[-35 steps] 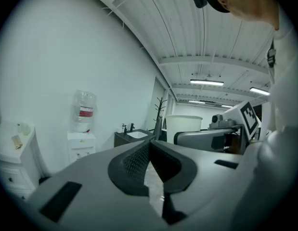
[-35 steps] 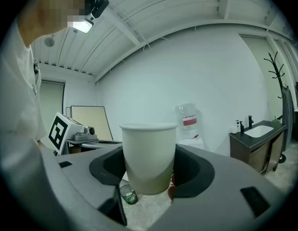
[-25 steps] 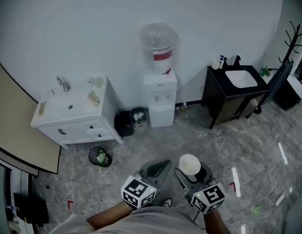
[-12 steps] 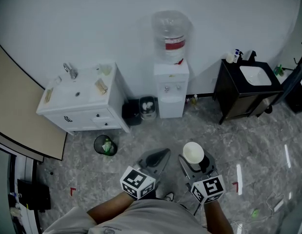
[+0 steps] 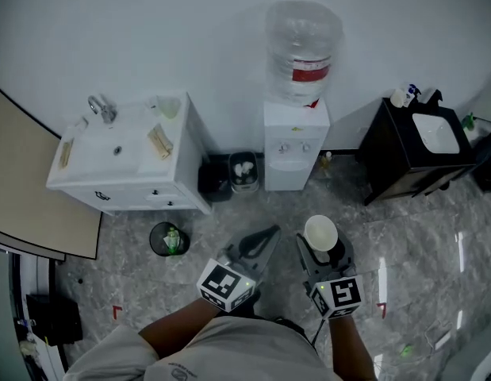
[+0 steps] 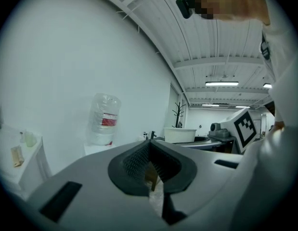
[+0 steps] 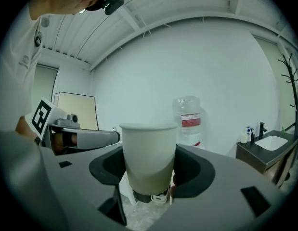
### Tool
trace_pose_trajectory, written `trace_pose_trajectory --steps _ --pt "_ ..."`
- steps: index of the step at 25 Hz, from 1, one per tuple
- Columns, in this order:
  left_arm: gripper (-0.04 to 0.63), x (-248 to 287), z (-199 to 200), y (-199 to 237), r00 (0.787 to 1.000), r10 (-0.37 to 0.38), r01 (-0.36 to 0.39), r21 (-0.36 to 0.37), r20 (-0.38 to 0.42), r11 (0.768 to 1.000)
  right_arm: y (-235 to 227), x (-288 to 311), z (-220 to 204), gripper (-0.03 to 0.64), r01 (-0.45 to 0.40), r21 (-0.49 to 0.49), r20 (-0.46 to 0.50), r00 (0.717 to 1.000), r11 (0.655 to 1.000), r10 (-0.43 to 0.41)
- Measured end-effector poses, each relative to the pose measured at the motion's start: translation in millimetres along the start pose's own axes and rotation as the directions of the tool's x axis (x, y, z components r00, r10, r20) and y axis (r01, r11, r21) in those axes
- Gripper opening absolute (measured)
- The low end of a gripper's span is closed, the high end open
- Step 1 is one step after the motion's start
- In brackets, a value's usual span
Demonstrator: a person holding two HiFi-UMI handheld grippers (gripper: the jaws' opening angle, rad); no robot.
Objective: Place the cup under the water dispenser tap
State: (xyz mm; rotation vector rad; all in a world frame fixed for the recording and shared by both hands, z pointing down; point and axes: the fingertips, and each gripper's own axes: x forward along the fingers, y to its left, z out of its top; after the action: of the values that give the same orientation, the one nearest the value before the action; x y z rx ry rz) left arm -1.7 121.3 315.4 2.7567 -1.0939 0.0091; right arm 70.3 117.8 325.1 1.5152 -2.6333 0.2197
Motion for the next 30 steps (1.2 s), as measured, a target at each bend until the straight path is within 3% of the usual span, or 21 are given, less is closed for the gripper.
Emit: trace_pose_trajectory --steps 7,13,16,22,30 --pt "0.005 66.3 -9.2 93.0 0.999 -0.039 0.039 0.037 -0.001 0.999 -35.5 107.9 -13.7 0.278 0.043 -0.003 -0.013 0.999 0.999 -0.043" --pt "0.005 129.1 -31.0 148.8 1.000 -0.013 0.013 -0.008 -0.005 1.000 -83.0 181.9 -55.6 0.278 0.049 -0.010 -0.083 0.995 0.999 -0.049" --pt "0.005 158.2 -40.8 174.0 1.000 0.008 -0.008 -0.016 -0.024 1.000 -110.4 222.4 -76.1 0.279 0.051 -0.012 -0.063 0.997 0.999 -0.052" --pt "0.005 215.9 -55.6 227.6 0.998 0.056 -0.056 -0.015 -0.020 0.998 -151.4 296.3 -129.3 0.278 0.003 -0.050 -0.092 0.996 0.999 -0.008" --pt "0.005 255.9 -131.0 291.5 0.997 0.036 -0.041 -0.080 -0.062 0.996 -173.1 372.9 -225.6 0.278 0.021 -0.079 -0.137 0.990 0.997 -0.032"
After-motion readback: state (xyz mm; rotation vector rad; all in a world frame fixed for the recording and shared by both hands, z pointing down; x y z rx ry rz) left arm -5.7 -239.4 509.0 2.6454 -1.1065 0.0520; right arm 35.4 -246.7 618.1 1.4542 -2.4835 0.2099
